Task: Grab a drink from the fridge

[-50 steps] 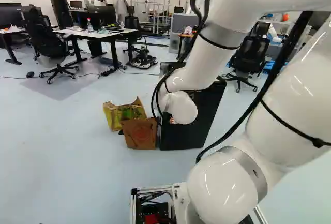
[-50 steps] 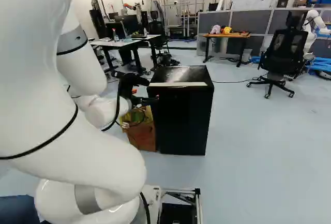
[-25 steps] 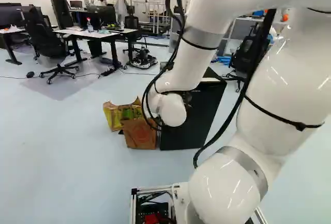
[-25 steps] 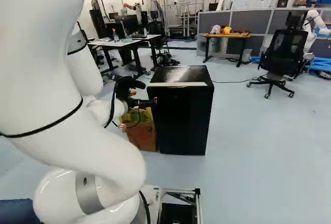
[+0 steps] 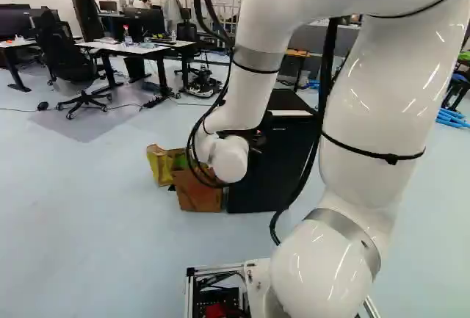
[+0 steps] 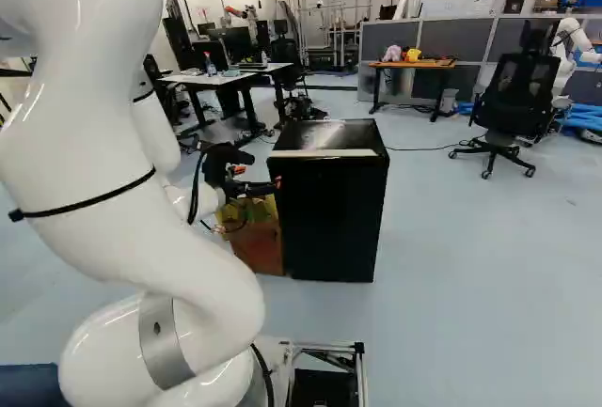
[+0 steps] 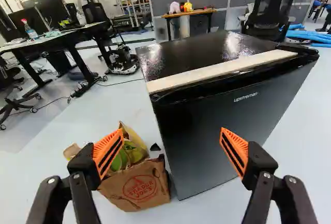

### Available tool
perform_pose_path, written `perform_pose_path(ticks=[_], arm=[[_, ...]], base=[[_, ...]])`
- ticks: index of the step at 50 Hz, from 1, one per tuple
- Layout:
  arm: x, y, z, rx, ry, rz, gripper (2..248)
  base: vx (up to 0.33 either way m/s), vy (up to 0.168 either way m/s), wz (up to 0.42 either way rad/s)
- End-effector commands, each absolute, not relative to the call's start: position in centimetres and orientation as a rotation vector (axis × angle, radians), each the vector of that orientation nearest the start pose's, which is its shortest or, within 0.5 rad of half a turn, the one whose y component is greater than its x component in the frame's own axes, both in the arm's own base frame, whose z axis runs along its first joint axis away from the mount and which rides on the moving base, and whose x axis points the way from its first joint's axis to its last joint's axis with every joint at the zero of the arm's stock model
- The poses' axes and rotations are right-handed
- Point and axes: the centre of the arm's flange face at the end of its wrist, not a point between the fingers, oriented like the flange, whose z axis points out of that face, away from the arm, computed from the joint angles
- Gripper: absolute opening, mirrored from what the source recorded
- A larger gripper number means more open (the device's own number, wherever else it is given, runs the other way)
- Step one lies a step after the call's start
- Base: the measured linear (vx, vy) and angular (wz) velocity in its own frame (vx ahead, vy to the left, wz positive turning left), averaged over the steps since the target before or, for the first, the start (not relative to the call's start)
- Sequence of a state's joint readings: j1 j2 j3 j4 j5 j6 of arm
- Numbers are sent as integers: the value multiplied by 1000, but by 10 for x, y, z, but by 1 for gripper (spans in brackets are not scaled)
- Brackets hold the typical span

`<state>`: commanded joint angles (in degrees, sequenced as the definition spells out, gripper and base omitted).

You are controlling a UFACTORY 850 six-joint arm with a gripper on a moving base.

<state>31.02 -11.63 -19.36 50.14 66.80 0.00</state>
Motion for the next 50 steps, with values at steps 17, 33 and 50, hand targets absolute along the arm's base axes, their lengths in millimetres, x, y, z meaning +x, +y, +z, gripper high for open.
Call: perform_pose_path(ticks=[17,33,50], arm=[[332,142,302,-2581,529,-1974,247],[338,160,289,-2561,530,-2070,247],[353,175,275,-2534,573,-2186,247]], base=[[0,0,0],[0,0,0],[0,0,0]])
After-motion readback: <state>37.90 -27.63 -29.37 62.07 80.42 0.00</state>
